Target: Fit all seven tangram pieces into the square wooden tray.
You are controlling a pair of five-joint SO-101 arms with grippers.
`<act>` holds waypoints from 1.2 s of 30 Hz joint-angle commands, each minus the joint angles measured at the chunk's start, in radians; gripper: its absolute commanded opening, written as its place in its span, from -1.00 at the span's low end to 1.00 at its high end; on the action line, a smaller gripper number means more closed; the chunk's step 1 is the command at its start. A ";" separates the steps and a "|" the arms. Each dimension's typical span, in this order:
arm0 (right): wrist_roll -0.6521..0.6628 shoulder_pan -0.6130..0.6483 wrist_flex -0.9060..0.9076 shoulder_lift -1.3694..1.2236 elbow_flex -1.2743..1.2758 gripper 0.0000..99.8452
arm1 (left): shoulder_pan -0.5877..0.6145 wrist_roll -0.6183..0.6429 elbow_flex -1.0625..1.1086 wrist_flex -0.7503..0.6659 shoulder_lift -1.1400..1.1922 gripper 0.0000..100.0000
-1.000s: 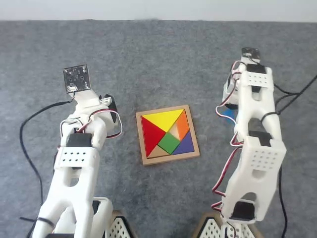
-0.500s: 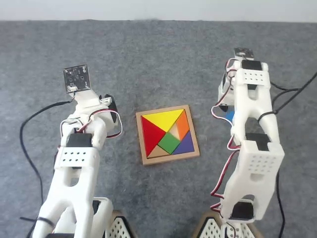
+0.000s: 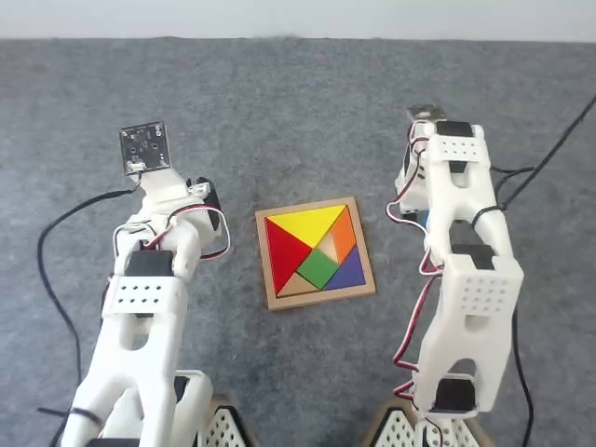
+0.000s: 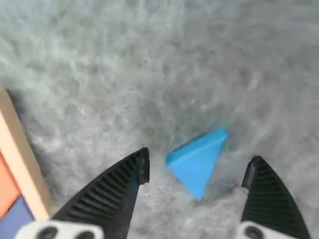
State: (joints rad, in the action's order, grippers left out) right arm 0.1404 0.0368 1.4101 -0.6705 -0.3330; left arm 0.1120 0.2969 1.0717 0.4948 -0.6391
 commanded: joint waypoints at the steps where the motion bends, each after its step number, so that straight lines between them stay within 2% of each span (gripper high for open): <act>1: 0.009 0.001 -0.013 -0.008 -0.084 -0.37 | -0.005 0.005 -0.027 -0.020 -0.009 -0.89; 6: 0.009 -0.021 -0.005 -0.076 -0.135 -0.40 | -0.005 0.005 -0.027 -0.020 -0.009 -0.89; 11: 0.011 -0.042 -0.005 -0.091 -0.138 -0.68 | -0.005 0.005 -0.027 -0.020 -0.009 -0.89; 14: 0.014 -0.047 0.018 -0.088 -0.140 -0.76 | -0.005 0.005 -0.027 -0.020 -0.009 -0.89; 19: 0.011 -0.045 0.062 -0.087 -0.140 -0.74 | -0.005 0.005 -0.027 -0.020 -0.009 -0.89; 25: 0.014 -0.030 0.174 -0.085 -0.199 -0.37 | -0.005 0.005 -0.027 -0.020 -0.009 -0.89; 27: 0.017 -0.027 0.220 -0.090 -0.230 -0.32 | -0.005 0.005 -0.027 -0.020 -0.009 -0.89; 36: 0.017 -0.033 0.242 -0.119 -0.249 -0.58 | -0.005 0.005 -0.027 -0.020 -0.009 -0.89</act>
State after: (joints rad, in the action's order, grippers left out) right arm 0.1435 0.0031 1.6341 -0.7948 -0.5294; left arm 0.1120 0.2969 1.0717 0.4948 -0.6391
